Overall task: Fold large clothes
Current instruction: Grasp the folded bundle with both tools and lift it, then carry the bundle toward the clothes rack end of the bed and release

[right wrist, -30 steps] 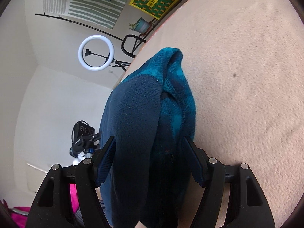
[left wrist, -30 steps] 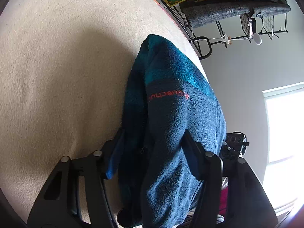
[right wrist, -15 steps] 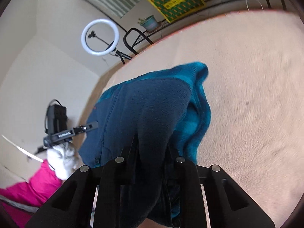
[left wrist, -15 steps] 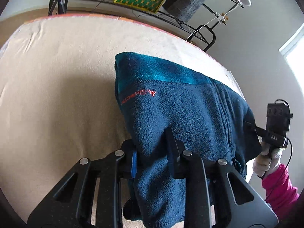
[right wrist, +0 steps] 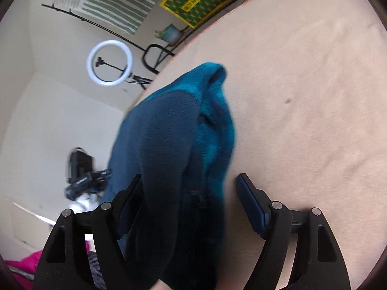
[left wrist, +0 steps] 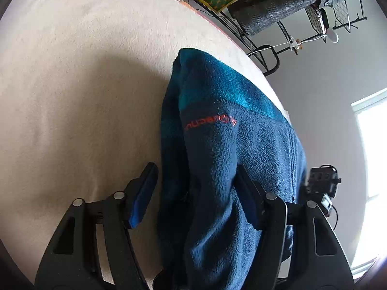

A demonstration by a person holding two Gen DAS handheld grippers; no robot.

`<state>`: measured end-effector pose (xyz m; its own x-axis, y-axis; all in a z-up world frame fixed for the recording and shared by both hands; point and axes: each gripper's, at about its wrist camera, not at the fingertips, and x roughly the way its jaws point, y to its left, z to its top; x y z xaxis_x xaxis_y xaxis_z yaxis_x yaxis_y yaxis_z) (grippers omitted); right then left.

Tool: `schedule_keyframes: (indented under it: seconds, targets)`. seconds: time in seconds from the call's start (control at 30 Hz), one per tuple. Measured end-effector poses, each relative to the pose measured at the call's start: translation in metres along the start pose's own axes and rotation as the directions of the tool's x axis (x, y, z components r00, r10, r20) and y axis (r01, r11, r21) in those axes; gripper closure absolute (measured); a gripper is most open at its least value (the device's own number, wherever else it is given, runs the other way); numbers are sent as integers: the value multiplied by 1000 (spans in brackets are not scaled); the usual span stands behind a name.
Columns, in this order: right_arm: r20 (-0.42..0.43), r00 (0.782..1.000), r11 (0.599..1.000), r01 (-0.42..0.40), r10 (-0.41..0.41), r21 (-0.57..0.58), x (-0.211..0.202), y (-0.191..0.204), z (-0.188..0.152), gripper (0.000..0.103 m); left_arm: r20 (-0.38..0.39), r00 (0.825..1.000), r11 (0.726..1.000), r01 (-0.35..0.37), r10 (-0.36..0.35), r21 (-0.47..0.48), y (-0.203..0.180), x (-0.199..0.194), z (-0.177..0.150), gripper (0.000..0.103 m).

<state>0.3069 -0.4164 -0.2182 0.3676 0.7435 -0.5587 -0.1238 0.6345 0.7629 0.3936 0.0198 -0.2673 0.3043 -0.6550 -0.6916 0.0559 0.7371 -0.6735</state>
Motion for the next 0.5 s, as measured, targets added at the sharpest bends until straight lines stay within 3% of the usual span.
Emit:
schedule_keyframes:
  seconds: [0.07, 0.17, 0.33, 0.5]
  targets:
    - [-7, 1000, 1000, -7, 7, 7, 10, 3, -2, 49, -10, 1000, 1000, 20, -20, 0, -2, 2, 0, 57]
    - [0, 1000, 1000, 15, -15, -19, 11, 12, -1, 67, 19, 999, 997, -41, 40, 67, -15, -5, -4, 66]
    - [21, 994, 983, 110, -108, -147, -4, 41, -4, 76, 73, 994, 984, -93, 83, 151, -45, -20, -11, 71]
    - [49, 987, 961, 161, -154, -227, -16, 65, -1, 78, 94, 994, 978, -70, 53, 195, -69, -31, -15, 72]
